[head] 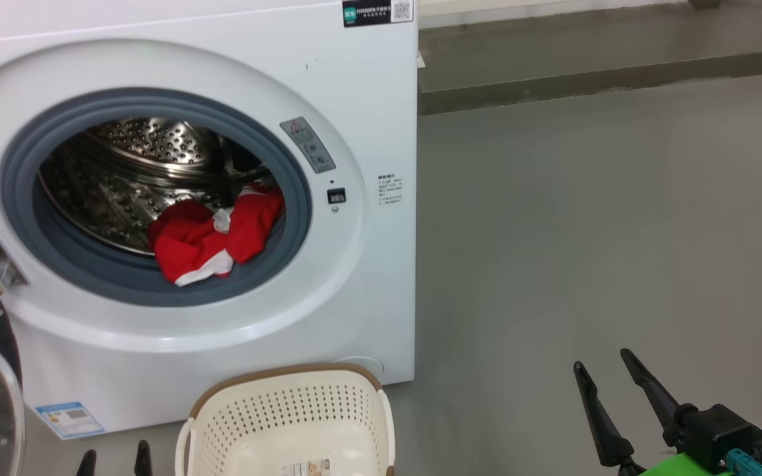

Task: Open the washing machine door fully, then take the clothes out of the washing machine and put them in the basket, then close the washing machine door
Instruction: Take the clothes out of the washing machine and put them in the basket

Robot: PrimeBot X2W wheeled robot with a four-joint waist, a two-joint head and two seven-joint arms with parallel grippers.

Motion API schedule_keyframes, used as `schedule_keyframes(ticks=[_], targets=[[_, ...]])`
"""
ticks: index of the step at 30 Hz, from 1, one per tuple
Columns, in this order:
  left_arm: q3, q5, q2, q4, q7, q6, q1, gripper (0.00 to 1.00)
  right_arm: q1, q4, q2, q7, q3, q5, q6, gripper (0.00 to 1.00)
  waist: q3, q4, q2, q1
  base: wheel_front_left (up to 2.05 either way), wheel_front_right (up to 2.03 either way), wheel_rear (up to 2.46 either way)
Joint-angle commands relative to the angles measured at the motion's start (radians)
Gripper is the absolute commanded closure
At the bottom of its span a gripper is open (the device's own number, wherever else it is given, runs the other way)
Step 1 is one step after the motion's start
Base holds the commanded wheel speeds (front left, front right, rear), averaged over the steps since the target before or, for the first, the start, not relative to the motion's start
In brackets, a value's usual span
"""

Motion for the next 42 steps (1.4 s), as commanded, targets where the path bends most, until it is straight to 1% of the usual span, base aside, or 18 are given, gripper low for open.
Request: schedule_keyframes(ticks=[1,10,31,42], targets=[[0.037,0.001,0.004,-0.03,-0.012,-0.005,-0.031,0.0,-0.041,-0.023,-0.011,-0.006,0.025,0.016,0.006,0.0,0.001,0.001,0.0,0.0,1.28,-1.28,0.0],[0.035,0.008,-0.003,-0.049,-0.012,-0.009,-0.026,0.0,-0.045,-0.02,-0.011,-0.006,0.028,0.019,0.006,0.0,0.005,0.001,0.0,0.0,0.68,-0.68,0.0],[0.037,0.011,-0.01,-0.068,-0.012,0.006,-0.019,0.0,-0.049,-0.018,-0.013,-0.006,0.03,0.021,0.006,0.0,0.011,-0.003,0.0,0.0,0.0,0.0,0.0],[0.029,0.01,-0.008,-0.075,-0.012,0.004,-0.033,0.0,-0.048,-0.026,-0.009,-0.006,0.019,0.023,0.006,0.0,0.032,0.016,0.0,0.0,0.0,0.0,0.0]])
